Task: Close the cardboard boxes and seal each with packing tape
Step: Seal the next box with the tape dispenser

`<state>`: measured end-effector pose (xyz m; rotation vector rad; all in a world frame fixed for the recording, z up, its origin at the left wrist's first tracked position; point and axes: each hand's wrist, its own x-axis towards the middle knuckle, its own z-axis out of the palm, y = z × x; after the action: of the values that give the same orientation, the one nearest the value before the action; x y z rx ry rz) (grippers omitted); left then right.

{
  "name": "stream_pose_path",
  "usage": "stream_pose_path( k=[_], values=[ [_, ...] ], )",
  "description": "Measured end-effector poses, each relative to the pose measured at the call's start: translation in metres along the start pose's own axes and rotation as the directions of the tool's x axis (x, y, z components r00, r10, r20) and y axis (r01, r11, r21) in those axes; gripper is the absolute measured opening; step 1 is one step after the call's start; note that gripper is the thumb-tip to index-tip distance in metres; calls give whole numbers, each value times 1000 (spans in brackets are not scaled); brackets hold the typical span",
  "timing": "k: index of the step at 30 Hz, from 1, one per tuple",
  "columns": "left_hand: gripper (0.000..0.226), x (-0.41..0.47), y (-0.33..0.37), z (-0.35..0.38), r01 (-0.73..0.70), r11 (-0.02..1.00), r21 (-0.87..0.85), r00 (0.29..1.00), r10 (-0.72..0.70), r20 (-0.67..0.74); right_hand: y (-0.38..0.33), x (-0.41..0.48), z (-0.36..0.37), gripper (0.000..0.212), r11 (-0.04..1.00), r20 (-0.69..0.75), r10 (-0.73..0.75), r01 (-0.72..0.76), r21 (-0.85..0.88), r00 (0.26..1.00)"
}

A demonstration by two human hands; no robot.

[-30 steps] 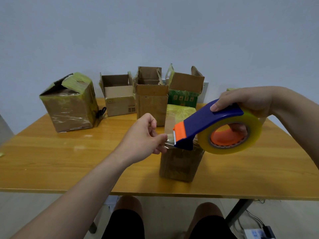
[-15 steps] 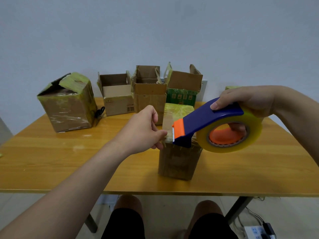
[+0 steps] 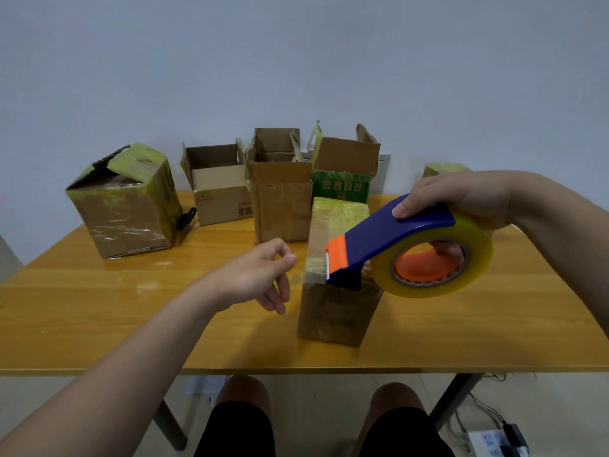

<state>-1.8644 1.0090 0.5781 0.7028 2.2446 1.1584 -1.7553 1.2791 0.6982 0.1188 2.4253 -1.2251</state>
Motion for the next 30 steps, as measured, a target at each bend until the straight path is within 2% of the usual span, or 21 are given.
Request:
stream_pose_path(
  k=[2, 4, 6, 9, 14, 18, 21, 24, 25, 28, 30],
  values=[
    [20, 8, 2, -2, -83, 997, 6, 974, 83, -212, 0, 1, 0, 40, 1000, -11, -7, 7, 0, 1000],
    [15, 12, 17, -2, -229, 973, -28, 900, 201, -388, -1, 4, -1, 43, 1000, -1, 5, -5, 5, 1000],
    [14, 15, 41, 5, -367, 927, -79, 852, 301, -428, -1, 6, -2, 45, 1000, 10, 14, -14, 10, 1000],
    [27, 22, 72, 26, -429, 886, -176, 870, 352, -346, -1, 8, -1, 41, 1000, 10, 9, -9, 14, 1000],
    [64, 39, 78, 55, -328, 913, -244, 941, 293, -172, 2, 9, -2, 41, 1000, 6, -12, 12, 0, 1000],
    [60, 41, 73, 53, -329, 918, -220, 941, 300, -156, -1, 9, -3, 32, 1000, 81, -7, 5, 17, 997],
    [58, 41, 69, 49, -337, 930, -146, 938, 317, -142, -5, 10, -5, 36, 1000, 117, 7, -10, 29, 993],
    [55, 45, 64, 50, -339, 939, -63, 935, 329, -131, -3, 6, -6, 30, 998, 125, 47, -51, 33, 991],
    [57, 46, 62, 50, -339, 941, -22, 934, 333, -125, 1, 3, -7, 26, 997, 109, 61, -66, 47, 992],
    [74, 49, 60, 52, -333, 937, 100, 934, 343, -101, 15, -11, -13, 33, 992, 41, 74, -78, 101, 996],
    [82, 50, 62, 58, -318, 932, 176, 936, 338, -97, 23, -20, -15, 28, 989, 19, 91, -93, 117, 996]
  ],
)
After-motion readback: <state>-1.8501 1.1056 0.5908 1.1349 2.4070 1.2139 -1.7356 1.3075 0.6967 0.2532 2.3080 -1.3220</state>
